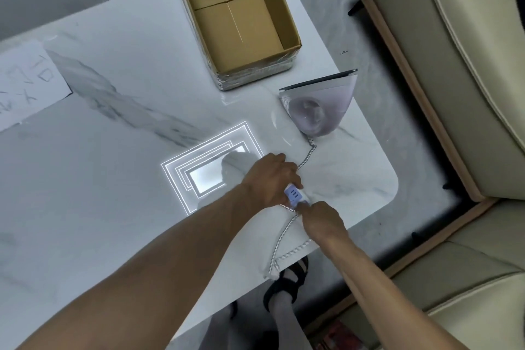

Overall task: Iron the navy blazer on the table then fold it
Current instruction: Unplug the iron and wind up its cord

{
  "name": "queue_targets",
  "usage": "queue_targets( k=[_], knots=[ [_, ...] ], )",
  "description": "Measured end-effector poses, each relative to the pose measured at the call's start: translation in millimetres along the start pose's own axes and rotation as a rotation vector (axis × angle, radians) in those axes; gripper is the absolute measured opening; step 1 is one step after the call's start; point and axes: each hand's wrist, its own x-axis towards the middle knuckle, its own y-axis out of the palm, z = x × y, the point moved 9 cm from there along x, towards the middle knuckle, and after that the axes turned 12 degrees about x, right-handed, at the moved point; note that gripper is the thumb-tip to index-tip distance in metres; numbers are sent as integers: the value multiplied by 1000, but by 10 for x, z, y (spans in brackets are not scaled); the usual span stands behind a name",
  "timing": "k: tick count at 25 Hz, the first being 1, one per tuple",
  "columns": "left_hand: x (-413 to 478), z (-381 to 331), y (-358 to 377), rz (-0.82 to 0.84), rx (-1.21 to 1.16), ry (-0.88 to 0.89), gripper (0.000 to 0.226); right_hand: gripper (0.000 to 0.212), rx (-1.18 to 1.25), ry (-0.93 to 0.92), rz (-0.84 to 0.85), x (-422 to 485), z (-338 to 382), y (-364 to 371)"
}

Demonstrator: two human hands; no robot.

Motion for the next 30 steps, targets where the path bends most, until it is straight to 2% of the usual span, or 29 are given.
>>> queue_targets(
  k=[2, 6, 10, 12, 15, 18, 22, 25, 27, 30],
  knots=[
    [-3, 17, -5, -13, 2, -4, 35, 43, -62, 1, -62, -3, 77, -39],
    [5, 18, 21, 0, 5, 5, 35, 47, -85, -52, -62, -90, 25, 24],
    [-17, -30, 66, -8, -49, 49, 29, 37, -7, 0, -4, 16, -21, 15],
    [-15, -19, 77, -5, -90, 108, 28, 36, 4, -36, 33, 55, 25, -11],
    [-29, -74, 92, -24, -156, 171, 34, 42, -90, -107, 77, 1, 43, 43],
    [-115, -146, 143, -107, -232, 153, 43, 46, -38, -105, 65, 25, 57, -9],
    [-77, -137, 174, -12, -186, 142, 40, 47, -127, -100, 42, -100, 0, 51],
    [-59, -151, 175, 39, -191, 149, 39, 41, -133, -159, 111, -57, 475, -187],
    [-52, -131, 177, 54, -210, 115, 46, 34, -178, -243, 126, -86, 774, -509],
    [-79, -165, 123, 47, -246, 98, 48, 39, -108, -144, 229, -353, 383, -531]
  ],
)
